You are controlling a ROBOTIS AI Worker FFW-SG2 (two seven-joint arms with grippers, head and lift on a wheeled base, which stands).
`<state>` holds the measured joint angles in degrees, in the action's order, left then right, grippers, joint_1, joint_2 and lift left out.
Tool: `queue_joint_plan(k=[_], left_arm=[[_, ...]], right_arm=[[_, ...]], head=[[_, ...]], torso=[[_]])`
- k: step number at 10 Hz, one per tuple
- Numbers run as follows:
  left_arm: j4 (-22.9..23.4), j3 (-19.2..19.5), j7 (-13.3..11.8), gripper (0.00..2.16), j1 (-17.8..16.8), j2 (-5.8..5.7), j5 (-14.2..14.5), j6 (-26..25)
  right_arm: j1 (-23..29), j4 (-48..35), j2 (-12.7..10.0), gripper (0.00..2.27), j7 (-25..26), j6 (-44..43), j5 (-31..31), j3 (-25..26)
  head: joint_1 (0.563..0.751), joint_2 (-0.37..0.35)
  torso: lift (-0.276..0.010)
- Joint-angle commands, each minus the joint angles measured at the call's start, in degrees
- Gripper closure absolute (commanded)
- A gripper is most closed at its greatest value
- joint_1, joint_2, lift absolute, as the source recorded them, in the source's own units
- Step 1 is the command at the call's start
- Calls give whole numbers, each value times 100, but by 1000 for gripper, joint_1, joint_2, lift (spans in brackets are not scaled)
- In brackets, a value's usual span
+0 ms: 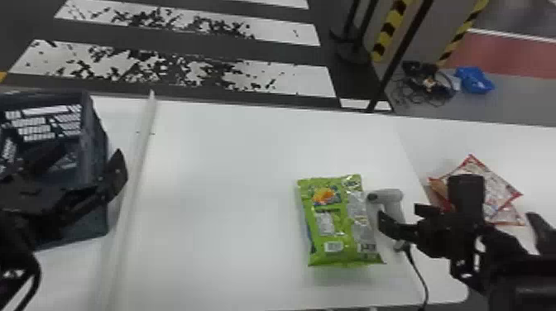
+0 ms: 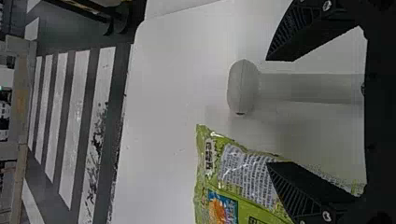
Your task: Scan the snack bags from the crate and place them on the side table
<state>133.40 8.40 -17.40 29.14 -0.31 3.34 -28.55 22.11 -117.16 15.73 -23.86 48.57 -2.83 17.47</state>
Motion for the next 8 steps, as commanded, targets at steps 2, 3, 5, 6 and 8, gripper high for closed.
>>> queue_joint_plan(k=[2, 3, 5, 6, 8], left_arm=[[-121, 21, 0, 83, -39, 5, -26, 11], [-165, 21, 0, 83, -48, 14, -35, 11], [-209, 21, 9, 83, -57, 22, -44, 11], [-218, 21, 9, 83, -66, 31, -70, 11], [-227, 13, 17, 83, -83, 40, -87, 11]], right_arm=[[-419, 685, 167, 120, -75, 26, -25, -69], [-577, 905, 220, 140, -83, 43, 11, -139], [-814, 1265, 308, 971, -286, 96, 142, -227], [-893, 1353, 334, 1619, -277, 149, 230, -297], [-937, 1459, 334, 2098, -242, -97, 397, -359]], head=[[695, -202], [695, -207], [695, -212], [695, -213], [695, -217]], torso=[[-94], [-94], [-94], [-94], [-94]])
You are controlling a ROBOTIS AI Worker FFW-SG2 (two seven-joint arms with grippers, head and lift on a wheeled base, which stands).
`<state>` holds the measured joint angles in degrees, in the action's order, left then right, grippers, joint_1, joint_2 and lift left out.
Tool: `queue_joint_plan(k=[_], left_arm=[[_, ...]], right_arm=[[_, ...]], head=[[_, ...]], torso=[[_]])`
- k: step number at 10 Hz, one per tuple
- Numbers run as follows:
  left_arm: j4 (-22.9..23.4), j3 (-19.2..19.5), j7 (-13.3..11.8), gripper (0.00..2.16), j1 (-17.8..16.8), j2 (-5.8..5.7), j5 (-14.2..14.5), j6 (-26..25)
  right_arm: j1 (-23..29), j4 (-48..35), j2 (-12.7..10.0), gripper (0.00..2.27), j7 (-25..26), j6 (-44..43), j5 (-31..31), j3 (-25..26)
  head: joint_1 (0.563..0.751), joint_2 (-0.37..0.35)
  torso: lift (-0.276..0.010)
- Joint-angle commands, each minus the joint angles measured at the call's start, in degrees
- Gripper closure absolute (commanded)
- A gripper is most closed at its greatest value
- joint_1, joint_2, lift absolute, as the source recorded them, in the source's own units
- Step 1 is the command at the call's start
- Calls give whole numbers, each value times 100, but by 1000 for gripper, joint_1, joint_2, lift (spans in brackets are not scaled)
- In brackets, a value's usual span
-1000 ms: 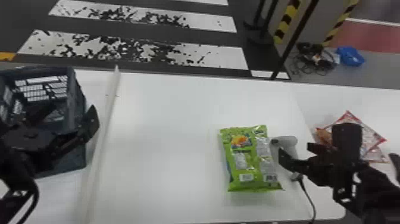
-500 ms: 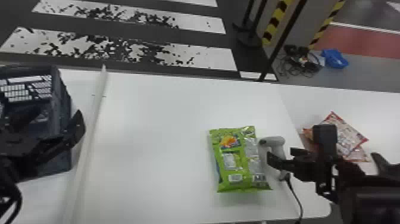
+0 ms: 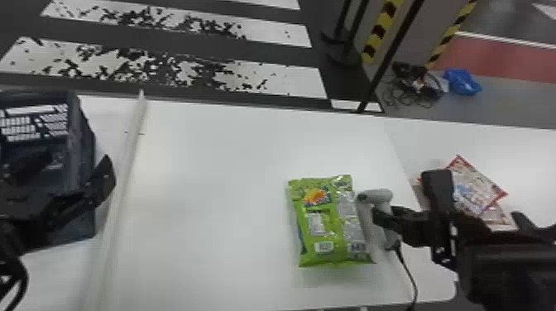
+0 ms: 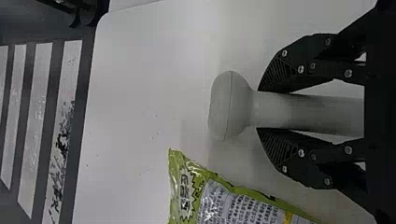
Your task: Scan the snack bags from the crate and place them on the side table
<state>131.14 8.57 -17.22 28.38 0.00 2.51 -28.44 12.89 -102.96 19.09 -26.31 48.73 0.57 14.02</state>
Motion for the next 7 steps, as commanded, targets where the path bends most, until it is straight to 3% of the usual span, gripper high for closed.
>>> queue_joint_plan(k=[1, 4, 7], left_arm=[[-45, -13, 0, 83, -26, 9, -32, 0], [-98, -30, 0, 83, -70, 0, -49, -18], [-80, -39, 9, 83, -87, -9, -49, -35]], right_arm=[[-58, 109, 7, 2179, 3, -218, 171, -22], [-5, 13, -2, 2236, 47, -288, 198, 75], [671, -1051, -151, 2236, 126, 239, 189, 523]], head=[[695, -218], [695, -226], [695, -249]], torso=[[-94], [-94], [-94]])
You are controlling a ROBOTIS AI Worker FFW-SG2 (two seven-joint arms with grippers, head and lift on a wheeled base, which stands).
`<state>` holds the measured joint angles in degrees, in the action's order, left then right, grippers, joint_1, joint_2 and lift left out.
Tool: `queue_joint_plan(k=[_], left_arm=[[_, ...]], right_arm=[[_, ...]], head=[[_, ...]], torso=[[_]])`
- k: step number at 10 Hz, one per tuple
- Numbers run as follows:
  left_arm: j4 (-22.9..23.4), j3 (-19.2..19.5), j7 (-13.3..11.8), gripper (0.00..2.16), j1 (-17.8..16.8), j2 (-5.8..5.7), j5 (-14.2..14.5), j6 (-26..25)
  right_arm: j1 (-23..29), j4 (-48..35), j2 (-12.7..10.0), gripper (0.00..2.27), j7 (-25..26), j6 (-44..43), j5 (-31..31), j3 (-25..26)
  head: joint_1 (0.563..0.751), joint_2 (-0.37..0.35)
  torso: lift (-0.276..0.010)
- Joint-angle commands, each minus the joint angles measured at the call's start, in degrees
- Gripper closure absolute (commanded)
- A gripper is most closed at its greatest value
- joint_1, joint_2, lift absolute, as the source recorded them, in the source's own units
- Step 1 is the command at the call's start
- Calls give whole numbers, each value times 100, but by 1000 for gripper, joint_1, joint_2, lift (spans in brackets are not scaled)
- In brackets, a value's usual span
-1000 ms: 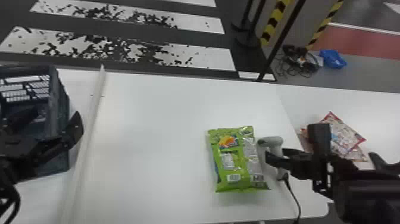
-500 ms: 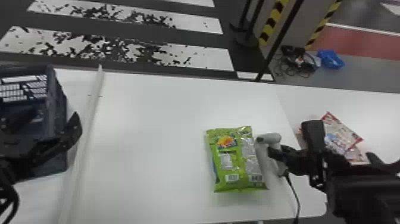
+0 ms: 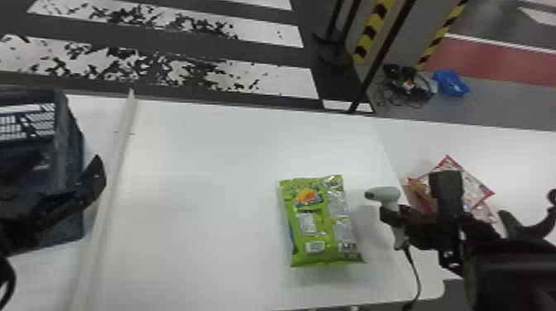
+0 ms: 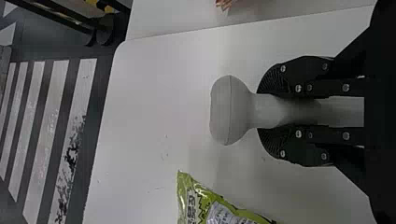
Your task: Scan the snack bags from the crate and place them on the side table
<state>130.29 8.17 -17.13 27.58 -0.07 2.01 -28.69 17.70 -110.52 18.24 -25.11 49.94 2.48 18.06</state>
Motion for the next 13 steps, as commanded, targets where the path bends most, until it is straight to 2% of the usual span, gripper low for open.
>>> queue_joint_plan(k=[1, 4, 8, 10, 13], left_arm=[[5, -17, 8, 83, -16, 7, 1, -10], [14, -35, 8, 83, -33, 22, -16, 8], [-4, 9, 26, 83, -33, 22, -34, 8], [-21, 44, 61, 83, -33, 22, -34, 8], [-92, 44, 78, 83, -60, 22, -34, 26]], right_arm=[[471, -760, -163, 2233, 6, 294, -10, 294], [1245, -1991, -550, 2233, -3, 979, -133, 611], [1754, -2931, -875, 2233, -56, 1999, -195, 628], [1781, -3256, -928, 2236, -205, 2526, -318, 602], [1772, -3335, -936, 2236, -293, 2684, -318, 347]], head=[[695, -258], [695, -272], [695, -252], [695, -223], [695, -175]], torso=[[-94], [-94], [-94], [-94], [-94]])
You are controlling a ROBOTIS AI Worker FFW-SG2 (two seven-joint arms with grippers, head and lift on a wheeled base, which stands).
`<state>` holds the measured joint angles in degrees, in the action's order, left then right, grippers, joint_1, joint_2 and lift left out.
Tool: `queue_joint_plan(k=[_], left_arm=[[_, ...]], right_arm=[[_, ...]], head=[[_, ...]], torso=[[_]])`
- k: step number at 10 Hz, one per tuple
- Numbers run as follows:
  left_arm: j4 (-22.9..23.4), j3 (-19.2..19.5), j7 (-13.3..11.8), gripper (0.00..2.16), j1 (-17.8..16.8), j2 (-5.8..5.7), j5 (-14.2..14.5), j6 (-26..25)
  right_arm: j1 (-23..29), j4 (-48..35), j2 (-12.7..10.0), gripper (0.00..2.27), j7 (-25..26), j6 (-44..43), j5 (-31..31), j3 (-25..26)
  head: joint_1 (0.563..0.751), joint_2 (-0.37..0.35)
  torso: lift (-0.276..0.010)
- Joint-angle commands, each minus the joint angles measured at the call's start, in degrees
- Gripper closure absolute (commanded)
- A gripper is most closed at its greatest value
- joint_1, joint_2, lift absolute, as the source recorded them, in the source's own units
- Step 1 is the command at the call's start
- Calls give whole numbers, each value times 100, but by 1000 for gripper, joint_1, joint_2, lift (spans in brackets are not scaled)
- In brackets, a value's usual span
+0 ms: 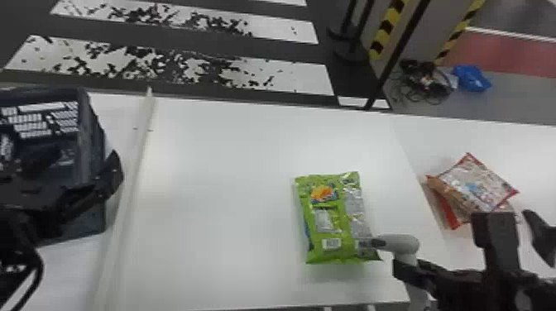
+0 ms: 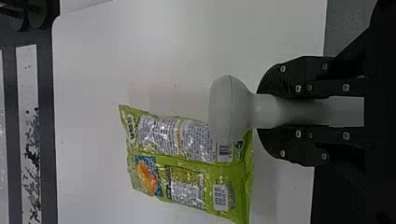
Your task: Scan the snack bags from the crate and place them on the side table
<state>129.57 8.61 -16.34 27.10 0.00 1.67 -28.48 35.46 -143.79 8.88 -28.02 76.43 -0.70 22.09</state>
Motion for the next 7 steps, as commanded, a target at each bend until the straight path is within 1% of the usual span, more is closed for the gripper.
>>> queue_joint_plan(k=[1, 7], left_arm=[[-19, 0, 0, 83, -12, 15, 0, 4], [-1, 0, -9, 83, 15, 15, -9, -13]], right_arm=[[-13, -9, 0, 2233, -10, 70, 0, -117], [-31, -70, 9, 2233, -45, 123, 0, -267]], head=[[695, -161], [695, -124]], torso=[[-94], [-94]])
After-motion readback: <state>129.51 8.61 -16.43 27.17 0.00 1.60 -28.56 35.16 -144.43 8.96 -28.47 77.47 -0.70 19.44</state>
